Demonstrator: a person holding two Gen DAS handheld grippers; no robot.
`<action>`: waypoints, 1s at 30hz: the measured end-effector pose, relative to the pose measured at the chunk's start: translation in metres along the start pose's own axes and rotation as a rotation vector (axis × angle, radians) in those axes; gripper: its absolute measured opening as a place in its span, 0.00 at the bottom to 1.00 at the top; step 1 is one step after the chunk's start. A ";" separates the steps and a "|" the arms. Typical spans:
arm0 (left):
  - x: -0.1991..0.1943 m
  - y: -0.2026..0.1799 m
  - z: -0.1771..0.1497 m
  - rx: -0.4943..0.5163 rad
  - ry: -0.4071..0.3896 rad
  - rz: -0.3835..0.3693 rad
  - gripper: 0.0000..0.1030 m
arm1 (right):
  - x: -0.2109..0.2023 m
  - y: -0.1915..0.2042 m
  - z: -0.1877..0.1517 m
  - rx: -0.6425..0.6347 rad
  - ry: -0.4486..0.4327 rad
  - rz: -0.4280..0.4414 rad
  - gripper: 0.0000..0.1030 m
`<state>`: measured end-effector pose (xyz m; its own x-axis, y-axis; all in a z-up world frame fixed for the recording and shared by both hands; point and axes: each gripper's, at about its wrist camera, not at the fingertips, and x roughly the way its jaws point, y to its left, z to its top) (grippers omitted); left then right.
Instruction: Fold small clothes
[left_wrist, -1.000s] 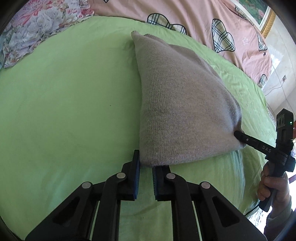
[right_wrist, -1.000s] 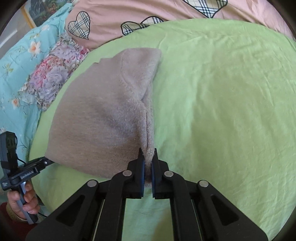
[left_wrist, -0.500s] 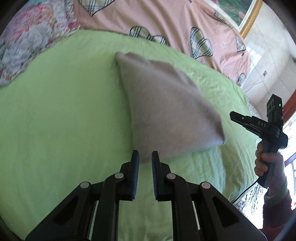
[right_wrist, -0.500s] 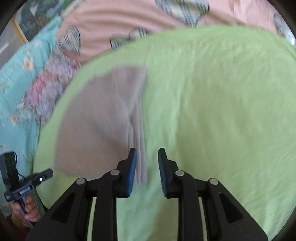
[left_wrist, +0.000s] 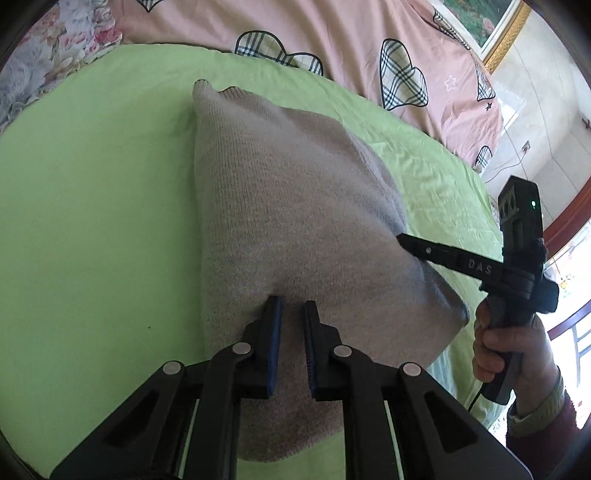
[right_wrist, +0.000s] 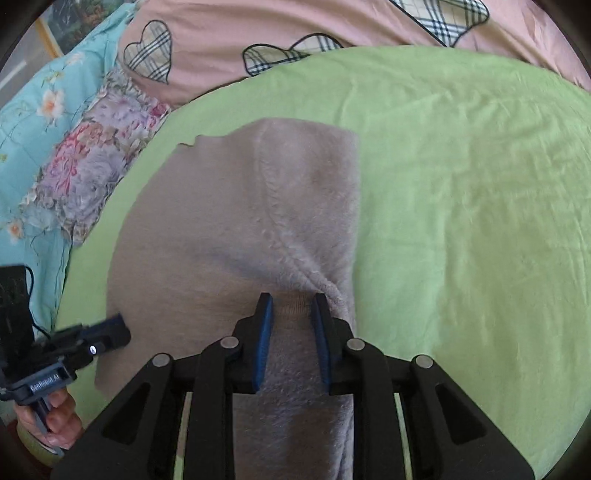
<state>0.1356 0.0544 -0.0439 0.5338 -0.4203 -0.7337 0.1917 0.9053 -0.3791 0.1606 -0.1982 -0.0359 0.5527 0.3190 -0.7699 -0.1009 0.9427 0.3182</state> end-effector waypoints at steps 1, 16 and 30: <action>0.000 -0.002 0.000 0.005 0.000 0.009 0.11 | 0.002 0.000 0.002 -0.001 -0.001 -0.007 0.21; -0.031 -0.019 -0.059 0.086 0.006 0.026 0.28 | -0.048 0.028 -0.063 -0.095 0.033 0.009 0.25; -0.054 -0.029 -0.076 0.109 0.003 0.176 0.45 | -0.067 0.018 -0.082 -0.019 0.005 0.010 0.25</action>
<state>0.0386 0.0463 -0.0368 0.5644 -0.2547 -0.7853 0.1835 0.9661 -0.1814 0.0540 -0.1949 -0.0241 0.5472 0.3286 -0.7698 -0.1222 0.9412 0.3149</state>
